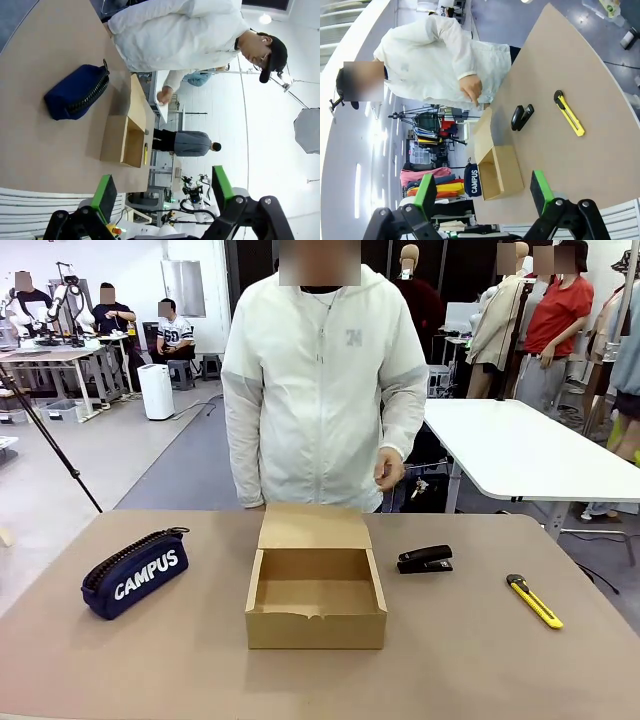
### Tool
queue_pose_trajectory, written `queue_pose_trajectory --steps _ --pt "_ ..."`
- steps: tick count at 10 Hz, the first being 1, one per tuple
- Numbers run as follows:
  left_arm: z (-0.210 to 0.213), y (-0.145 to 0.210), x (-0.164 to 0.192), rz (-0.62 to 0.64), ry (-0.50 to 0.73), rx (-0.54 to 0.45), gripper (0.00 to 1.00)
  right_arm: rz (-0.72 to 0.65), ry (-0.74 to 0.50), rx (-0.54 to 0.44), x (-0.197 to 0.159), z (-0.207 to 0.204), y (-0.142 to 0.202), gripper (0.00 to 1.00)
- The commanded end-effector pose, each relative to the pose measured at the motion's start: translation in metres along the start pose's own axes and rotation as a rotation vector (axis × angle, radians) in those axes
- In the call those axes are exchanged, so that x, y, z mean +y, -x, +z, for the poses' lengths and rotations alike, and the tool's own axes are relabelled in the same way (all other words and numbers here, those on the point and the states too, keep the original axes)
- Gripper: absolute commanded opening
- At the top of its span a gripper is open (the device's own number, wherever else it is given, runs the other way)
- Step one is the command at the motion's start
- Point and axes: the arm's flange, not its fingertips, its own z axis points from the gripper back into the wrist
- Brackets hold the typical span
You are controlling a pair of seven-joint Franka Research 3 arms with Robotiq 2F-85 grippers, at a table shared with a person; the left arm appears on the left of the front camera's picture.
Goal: Pack the items into the box.
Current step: Pick up the item indicated by the person and place it inside the Mailer Box.
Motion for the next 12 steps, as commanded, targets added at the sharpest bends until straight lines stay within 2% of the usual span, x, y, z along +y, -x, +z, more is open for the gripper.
queue_pose_trajectory --steps 1,11,12 --pt "0.0039 0.0003 0.0023 -0.005 0.011 0.000 1.00 0.021 -0.025 -0.009 -0.0009 -0.0009 -0.0040 1.00" --pt "0.0039 0.0003 0.0023 -0.005 0.011 0.000 1.00 0.021 -0.025 -0.009 -0.0009 -0.0009 -0.0040 1.00" --pt "0.0039 0.0003 0.0023 -0.005 0.011 0.000 1.00 -0.003 0.004 -0.001 -0.0023 0.0000 0.0002 1.00"
